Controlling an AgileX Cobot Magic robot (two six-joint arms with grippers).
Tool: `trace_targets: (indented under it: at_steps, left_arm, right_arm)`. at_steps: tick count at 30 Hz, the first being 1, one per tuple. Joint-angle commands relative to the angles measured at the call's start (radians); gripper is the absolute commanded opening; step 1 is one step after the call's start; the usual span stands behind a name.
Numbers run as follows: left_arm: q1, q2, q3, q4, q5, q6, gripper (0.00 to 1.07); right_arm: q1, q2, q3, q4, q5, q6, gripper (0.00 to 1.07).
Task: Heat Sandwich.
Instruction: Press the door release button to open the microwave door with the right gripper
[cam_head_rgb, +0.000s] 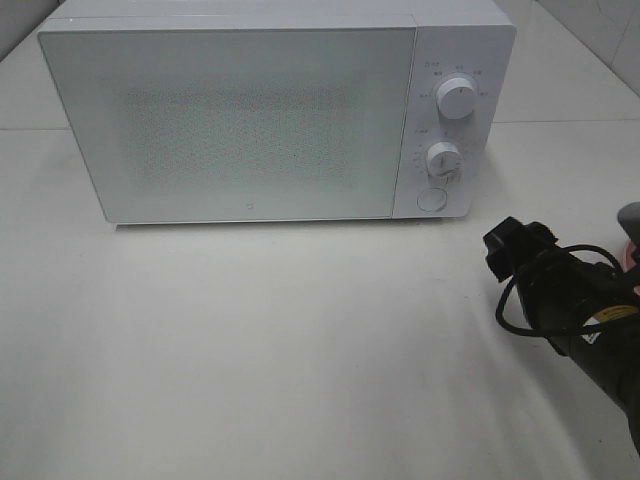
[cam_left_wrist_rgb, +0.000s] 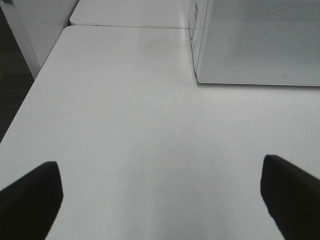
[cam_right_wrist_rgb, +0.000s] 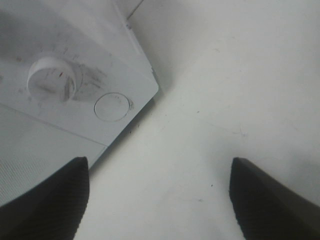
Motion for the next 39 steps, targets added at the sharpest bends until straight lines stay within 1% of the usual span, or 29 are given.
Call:
trace_targets:
  at_steps: [1, 4, 6, 7, 8, 10, 11, 12, 14, 15, 16, 17, 31, 34, 35, 36, 39]
  left_arm:
    - [0.003, -0.029, 0.002, -0.008, -0.005, -0.001, 1.01]
    - [0.003, -0.029, 0.002, -0.008, -0.005, -0.001, 1.01]
    - [0.003, -0.029, 0.002, -0.008, -0.005, -0.001, 1.01]
    - [0.003, -0.029, 0.002, -0.008, -0.005, -0.001, 1.01]
    - [0.003, -0.029, 0.002, -0.008, -0.005, -0.001, 1.01]
    - [0.003, -0.029, 0.002, -0.008, -0.005, -0.001, 1.01]
    - [0.003, -0.029, 0.002, -0.008, -0.005, -0.001, 1.01]
    - [0.003, -0.029, 0.002, -0.008, -0.005, -0.001, 1.01]
    - [0.003, -0.029, 0.002, -0.008, -0.005, -0.001, 1.01]
    - [0.003, -0.029, 0.002, -0.008, -0.005, -0.001, 1.01]
    - [0.003, -0.029, 0.002, -0.008, -0.005, -0.001, 1.01]
    - [0.003, -0.029, 0.002, -0.008, -0.005, -0.001, 1.01]
    - [0.003, -0.029, 0.002, -0.008, -0.005, -0.001, 1.01]
    - [0.003, -0.029, 0.002, -0.008, -0.005, -0.001, 1.01]
    - [0.003, -0.029, 0.002, -0.008, -0.005, -0.001, 1.01]
    - [0.003, -0.029, 0.002, -0.008, -0.005, -0.001, 1.01]
    - [0.003, -0.029, 0.002, -0.008, -0.005, -0.001, 1.01]
  right_arm:
    - [0.004, -0.003, -0.003, 0.025, -0.149, 0.287, 0.76]
    - [0.004, -0.003, -0.003, 0.025, -0.149, 0.422, 0.71]
    - [0.004, -0.003, -0.003, 0.025, -0.149, 0.46, 0.69]
    - [0.004, -0.003, -0.003, 0.023, -0.149, 0.517, 0.62]
    - [0.004, -0.003, -0.003, 0.021, -0.149, 0.543, 0.59]
    - [0.004, -0.003, -0.003, 0.02, -0.149, 0.578, 0.47]
    - [0.004, -0.003, -0.003, 0.02, -0.149, 0.578, 0.47]
    - [0.004, -0.003, -0.003, 0.014, -0.147, 0.609, 0.34]
    - [0.004, -0.003, -0.003, 0.011, -0.143, 0.635, 0.17]
    - [0.004, -0.003, -0.003, 0.005, -0.141, 0.64, 0.09]
    - [0.004, -0.003, -0.003, 0.005, -0.141, 0.64, 0.09]
    - [0.004, -0.003, -0.003, -0.011, -0.14, 0.643, 0.0]
    - [0.004, -0.003, -0.011, -0.042, -0.141, 0.681, 0.01]
    - [0.0, -0.003, -0.04, -0.072, -0.137, 0.68, 0.0]
    - [0.0, -0.003, -0.064, -0.095, -0.125, 0.675, 0.0]
    - [0.0, -0.003, -0.064, -0.095, -0.125, 0.675, 0.0]
    - [0.0, -0.003, -0.104, -0.101, -0.056, 0.663, 0.0]
